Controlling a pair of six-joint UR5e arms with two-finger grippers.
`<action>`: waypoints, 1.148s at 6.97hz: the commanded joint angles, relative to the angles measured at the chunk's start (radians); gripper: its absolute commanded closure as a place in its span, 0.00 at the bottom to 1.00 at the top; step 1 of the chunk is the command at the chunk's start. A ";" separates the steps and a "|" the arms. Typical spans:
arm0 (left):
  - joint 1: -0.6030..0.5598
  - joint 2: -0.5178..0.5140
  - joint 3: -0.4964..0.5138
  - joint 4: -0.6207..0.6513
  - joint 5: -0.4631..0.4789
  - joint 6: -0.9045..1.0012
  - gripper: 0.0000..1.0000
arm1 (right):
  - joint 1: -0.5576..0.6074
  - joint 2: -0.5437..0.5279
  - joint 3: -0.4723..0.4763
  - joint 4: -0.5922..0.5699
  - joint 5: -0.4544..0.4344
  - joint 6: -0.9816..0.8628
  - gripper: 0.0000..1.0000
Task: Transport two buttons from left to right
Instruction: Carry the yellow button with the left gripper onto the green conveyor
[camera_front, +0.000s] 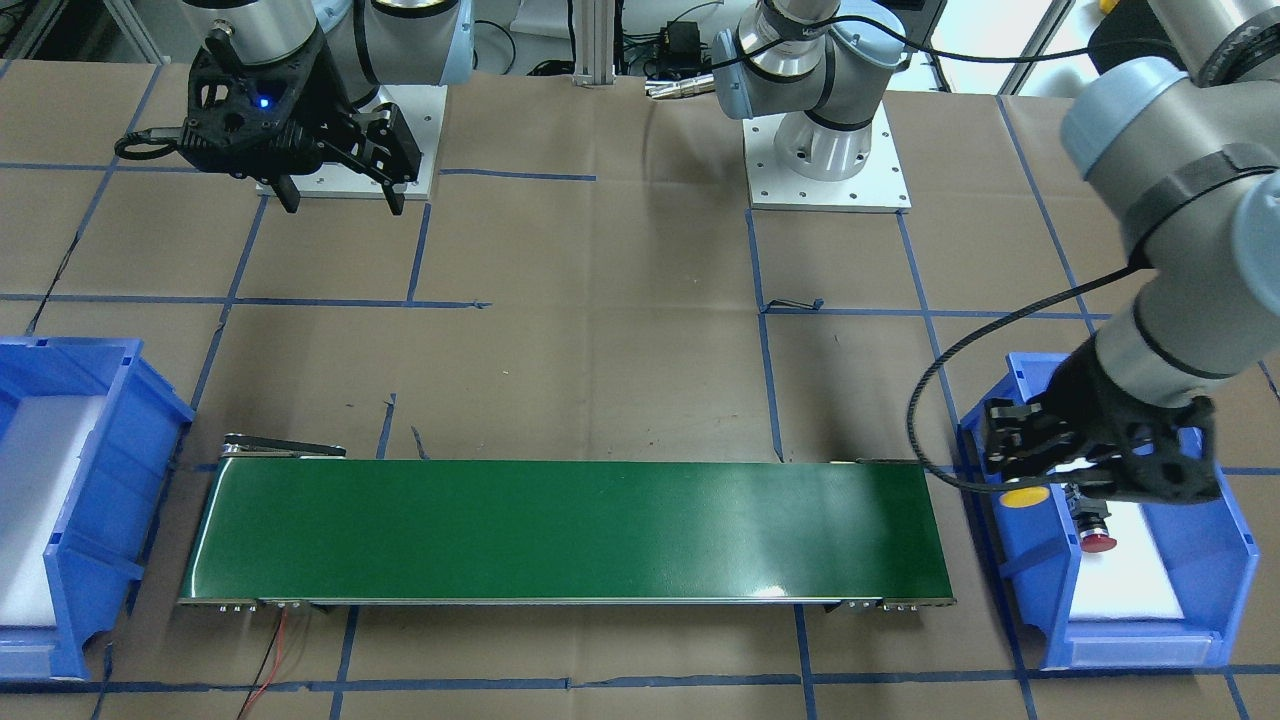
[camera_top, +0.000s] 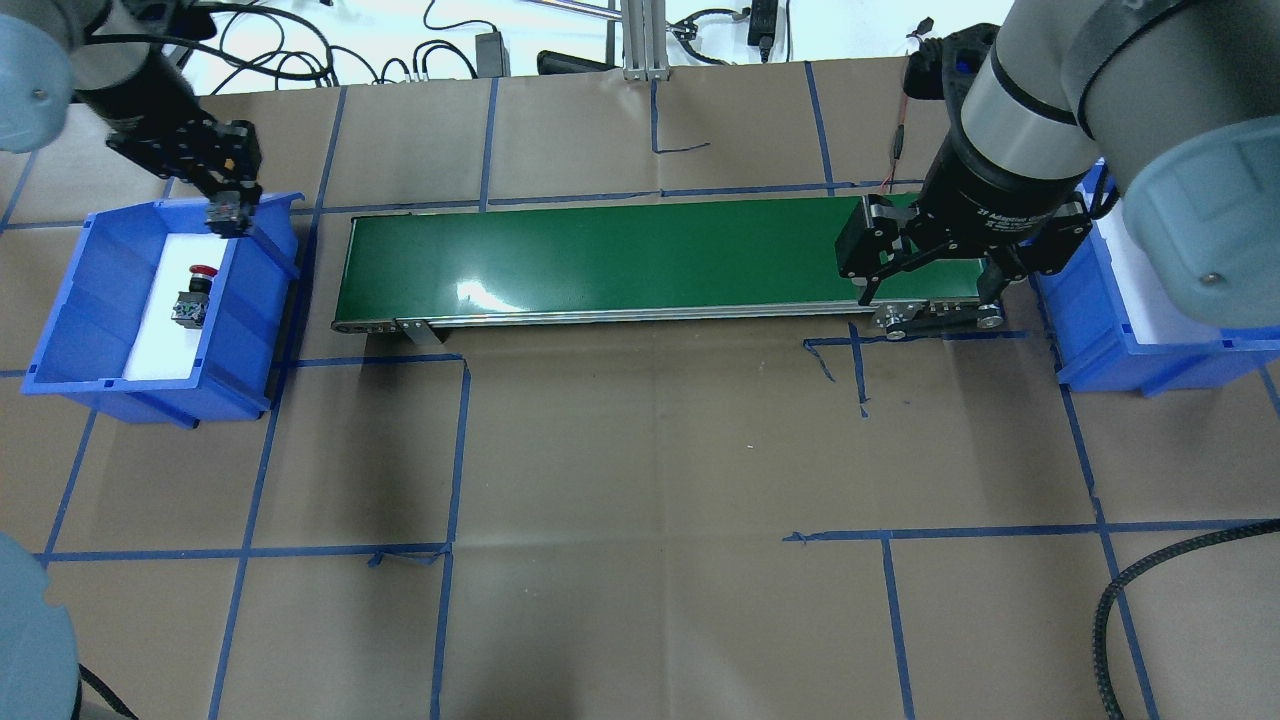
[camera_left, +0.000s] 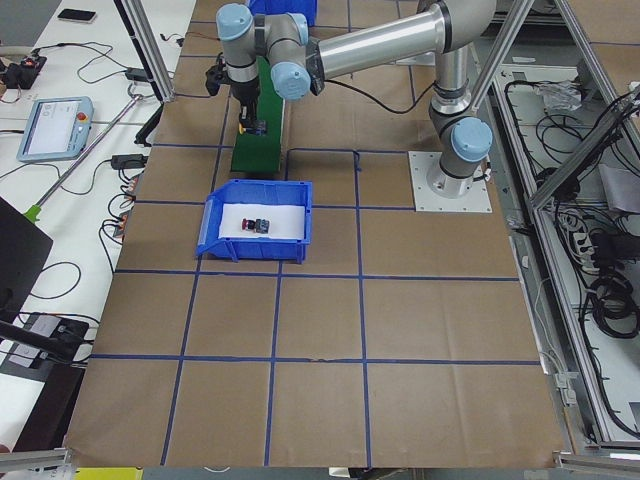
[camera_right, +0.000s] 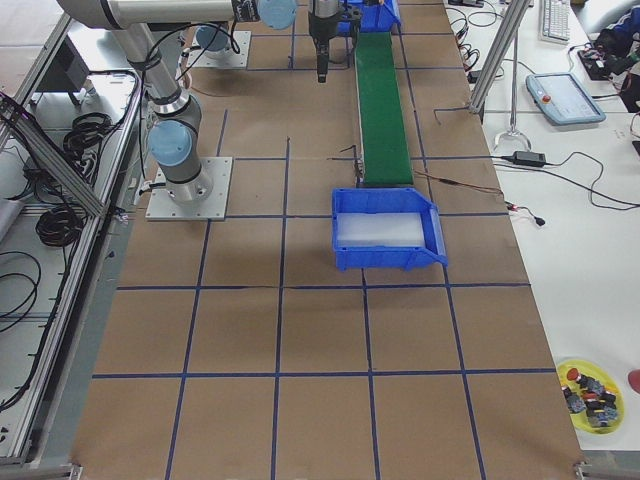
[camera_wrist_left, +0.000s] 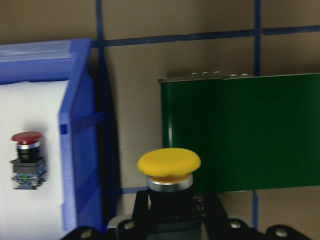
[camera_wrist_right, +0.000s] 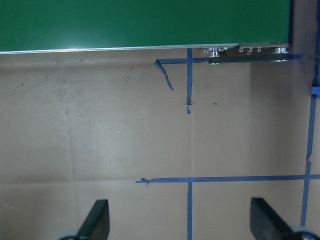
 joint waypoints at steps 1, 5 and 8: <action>-0.089 -0.101 -0.008 0.093 0.001 -0.142 1.00 | 0.000 0.000 0.000 0.000 -0.001 0.000 0.00; -0.169 -0.172 -0.016 0.200 0.011 -0.217 0.96 | 0.000 0.000 0.000 0.000 -0.001 0.000 0.00; -0.163 -0.145 -0.060 0.201 0.007 -0.217 0.00 | 0.000 0.000 0.000 0.000 0.001 0.000 0.00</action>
